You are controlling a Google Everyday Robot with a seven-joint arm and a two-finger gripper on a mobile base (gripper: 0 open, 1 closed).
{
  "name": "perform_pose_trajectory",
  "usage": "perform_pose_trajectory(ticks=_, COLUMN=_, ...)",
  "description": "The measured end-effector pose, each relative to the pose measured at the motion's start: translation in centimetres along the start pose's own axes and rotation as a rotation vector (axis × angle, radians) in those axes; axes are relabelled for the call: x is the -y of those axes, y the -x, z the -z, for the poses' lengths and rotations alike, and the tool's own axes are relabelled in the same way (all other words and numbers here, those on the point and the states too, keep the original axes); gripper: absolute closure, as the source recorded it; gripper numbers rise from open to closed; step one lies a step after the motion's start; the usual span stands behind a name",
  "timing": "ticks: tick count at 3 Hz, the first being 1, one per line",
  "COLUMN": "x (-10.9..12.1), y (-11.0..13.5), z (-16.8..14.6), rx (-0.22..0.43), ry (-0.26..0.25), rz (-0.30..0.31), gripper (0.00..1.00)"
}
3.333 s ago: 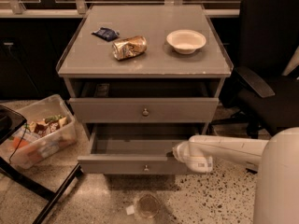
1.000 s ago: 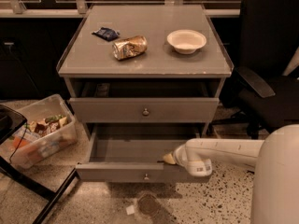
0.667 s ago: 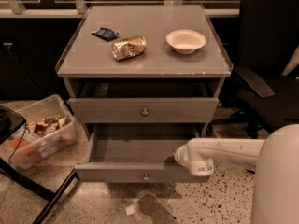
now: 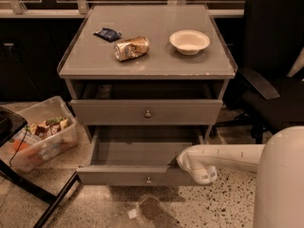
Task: Open middle drawer
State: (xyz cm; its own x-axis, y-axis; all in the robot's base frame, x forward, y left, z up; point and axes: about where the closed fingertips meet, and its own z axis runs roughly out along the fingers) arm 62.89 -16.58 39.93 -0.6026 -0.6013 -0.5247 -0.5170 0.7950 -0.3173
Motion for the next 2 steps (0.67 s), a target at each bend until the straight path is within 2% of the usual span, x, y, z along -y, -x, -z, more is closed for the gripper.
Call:
perform_pose_trajectory(ticks=1, x=-0.81, y=0.06, z=-0.09, rx=-0.013, ry=-0.007, rz=0.061, gripper=1.00)
perform_pose_trajectory(ticks=2, x=-1.51, y=-0.53, z=0.62, rx=-0.087, ry=-0.019, rz=0.210, gripper=1.00)
